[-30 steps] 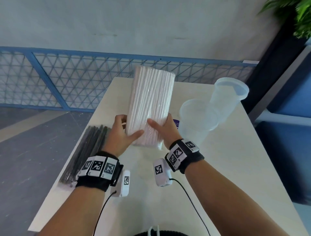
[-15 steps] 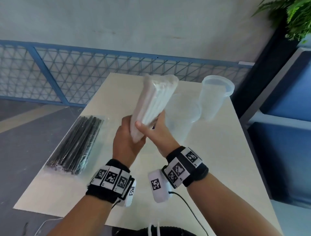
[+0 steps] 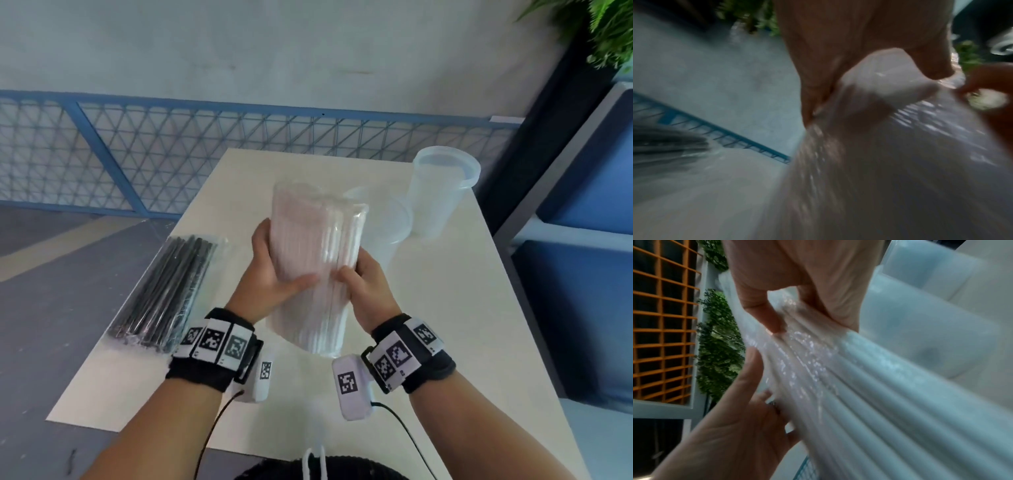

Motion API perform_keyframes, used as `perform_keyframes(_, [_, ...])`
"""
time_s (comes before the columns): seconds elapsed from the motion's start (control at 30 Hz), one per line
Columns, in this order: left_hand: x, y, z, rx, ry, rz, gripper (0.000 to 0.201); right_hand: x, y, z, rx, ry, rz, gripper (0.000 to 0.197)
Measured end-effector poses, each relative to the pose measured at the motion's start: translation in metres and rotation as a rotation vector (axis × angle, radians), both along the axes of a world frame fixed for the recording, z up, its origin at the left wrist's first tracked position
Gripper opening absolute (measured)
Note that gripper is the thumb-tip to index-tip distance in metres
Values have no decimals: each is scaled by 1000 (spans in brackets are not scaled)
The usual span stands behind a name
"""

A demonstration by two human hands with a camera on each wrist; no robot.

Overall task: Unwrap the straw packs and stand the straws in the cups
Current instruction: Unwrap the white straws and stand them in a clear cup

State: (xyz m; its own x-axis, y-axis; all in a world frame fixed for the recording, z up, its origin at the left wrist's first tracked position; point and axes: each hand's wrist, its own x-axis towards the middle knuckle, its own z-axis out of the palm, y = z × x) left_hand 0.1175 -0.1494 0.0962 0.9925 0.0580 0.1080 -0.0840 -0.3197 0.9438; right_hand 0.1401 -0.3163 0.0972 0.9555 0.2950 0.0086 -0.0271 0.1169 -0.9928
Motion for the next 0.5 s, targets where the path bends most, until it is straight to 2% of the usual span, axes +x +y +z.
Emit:
perform_keyframes(0.1, [14, 28, 4, -182, 151, -61, 110, -2, 3, -6, 5, 68, 42, 26])
perform_keyframes(0.17, [19, 37, 1, -325, 228, -99, 99, -2, 5, -10, 11, 133, 45, 23])
perform_keyframes(0.23, [23, 37, -3, -362, 274, -137, 96, -1, 5, -13, -15, 175, 44, 36])
perform_keyframes(0.27, [24, 35, -4, -353, 276, -143, 95, 0, 4, -14, -43, 171, 38, 42])
perform_keyframes(0.37, [27, 28, -1, -264, 247, -102, 89, 3, -5, -13, -178, 34, -39, 42])
perform_keyframes(0.5, [32, 19, 8, -89, 181, -5, 59, 4, -15, 2, -239, -181, -384, 37])
